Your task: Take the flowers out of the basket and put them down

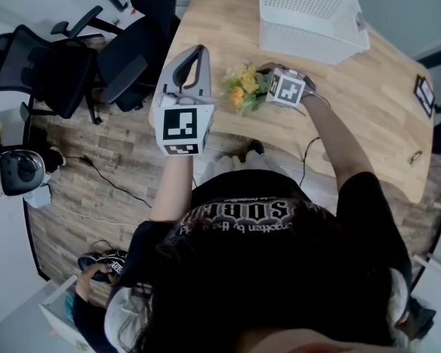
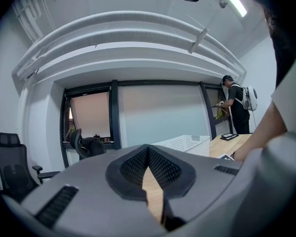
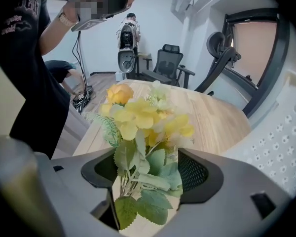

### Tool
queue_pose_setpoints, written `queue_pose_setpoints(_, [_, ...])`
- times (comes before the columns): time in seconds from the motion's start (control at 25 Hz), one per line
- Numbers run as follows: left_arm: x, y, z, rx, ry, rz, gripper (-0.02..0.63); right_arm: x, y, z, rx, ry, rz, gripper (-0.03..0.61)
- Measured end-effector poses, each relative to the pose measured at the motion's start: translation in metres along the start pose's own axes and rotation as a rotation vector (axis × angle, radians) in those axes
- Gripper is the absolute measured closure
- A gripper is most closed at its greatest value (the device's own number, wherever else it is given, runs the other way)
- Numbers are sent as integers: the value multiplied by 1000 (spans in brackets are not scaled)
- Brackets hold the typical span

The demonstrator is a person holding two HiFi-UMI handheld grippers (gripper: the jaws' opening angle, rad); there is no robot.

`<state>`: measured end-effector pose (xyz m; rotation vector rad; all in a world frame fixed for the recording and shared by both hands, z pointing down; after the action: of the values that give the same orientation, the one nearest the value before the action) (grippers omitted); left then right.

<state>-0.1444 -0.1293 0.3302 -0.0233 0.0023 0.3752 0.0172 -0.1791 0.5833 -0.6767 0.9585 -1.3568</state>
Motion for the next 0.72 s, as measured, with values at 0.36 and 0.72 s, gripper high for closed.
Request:
queue_pose_setpoints(0.36, [8, -2, 1, 0, -4, 22, 614, -12, -2, 4, 25, -36, -14, 167])
queue_pose_setpoints(0.72, [10, 0, 0, 6, -5, 32, 614, -8, 13, -4, 74, -52, 24, 155])
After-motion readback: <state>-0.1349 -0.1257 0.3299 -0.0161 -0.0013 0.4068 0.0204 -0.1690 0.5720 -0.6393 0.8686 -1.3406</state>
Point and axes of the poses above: the fingertips, and each gripper's own axes: y backward along the fingers, x to its right, z out of its underside, the point moved 5 cm from there along y, backward along the fingers, and after that the axes turned 8 degrees about y, right-handed, at the moved point
